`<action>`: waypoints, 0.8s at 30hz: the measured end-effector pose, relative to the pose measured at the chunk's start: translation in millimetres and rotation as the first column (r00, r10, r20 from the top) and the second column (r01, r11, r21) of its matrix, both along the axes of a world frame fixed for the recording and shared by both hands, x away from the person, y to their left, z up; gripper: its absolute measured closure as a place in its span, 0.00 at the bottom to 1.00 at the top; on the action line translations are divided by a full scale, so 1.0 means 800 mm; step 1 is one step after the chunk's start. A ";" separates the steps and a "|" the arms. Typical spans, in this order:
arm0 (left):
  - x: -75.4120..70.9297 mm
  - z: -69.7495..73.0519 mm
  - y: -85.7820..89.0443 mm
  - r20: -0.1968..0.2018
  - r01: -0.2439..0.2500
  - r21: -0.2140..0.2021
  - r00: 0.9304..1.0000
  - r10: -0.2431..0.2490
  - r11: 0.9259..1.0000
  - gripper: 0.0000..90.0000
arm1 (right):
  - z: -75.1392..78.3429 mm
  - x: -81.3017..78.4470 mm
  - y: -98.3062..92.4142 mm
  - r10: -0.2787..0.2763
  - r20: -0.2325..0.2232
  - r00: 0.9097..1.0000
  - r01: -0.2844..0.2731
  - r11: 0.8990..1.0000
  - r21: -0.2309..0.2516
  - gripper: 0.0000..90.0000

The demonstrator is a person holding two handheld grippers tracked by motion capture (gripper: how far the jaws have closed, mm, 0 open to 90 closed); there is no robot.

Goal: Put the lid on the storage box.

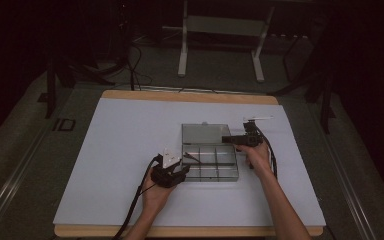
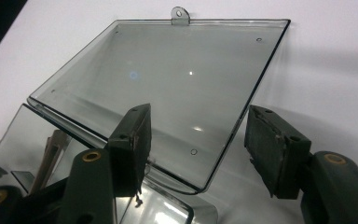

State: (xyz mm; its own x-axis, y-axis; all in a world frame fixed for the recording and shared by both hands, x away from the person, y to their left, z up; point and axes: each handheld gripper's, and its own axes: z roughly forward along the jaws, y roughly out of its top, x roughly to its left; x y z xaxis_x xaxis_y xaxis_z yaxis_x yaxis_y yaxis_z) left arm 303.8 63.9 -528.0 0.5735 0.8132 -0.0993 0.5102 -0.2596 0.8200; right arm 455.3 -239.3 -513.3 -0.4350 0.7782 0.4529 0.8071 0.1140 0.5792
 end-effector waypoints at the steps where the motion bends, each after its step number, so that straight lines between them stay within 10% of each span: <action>1: 0.000 0.000 0.000 0.000 0.000 -0.001 1.000 0.000 1.000 0.64 | -0.001 0.001 -0.001 0.001 -0.004 1.000 -0.001 1.000 0.004 0.46; 9: 0.000 0.000 0.000 -0.001 0.000 -0.001 1.000 0.000 1.000 0.64 | -0.005 0.004 -0.006 0.009 -0.034 0.999 -0.007 0.998 0.066 0.51; 24: 0.000 0.000 0.000 -0.002 0.000 0.004 1.000 0.000 1.000 0.64 | 0.013 -0.004 -0.006 0.012 0.078 0.997 -0.013 1.000 0.011 0.68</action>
State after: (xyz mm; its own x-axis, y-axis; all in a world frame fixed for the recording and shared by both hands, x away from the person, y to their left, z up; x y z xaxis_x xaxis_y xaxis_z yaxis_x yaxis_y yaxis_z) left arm 304.0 63.7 -527.7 0.5736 0.8134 -0.0973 0.5114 -0.2627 0.8182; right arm 451.7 -244.0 -502.7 -0.4791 0.7676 0.4259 0.7580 0.1171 0.6417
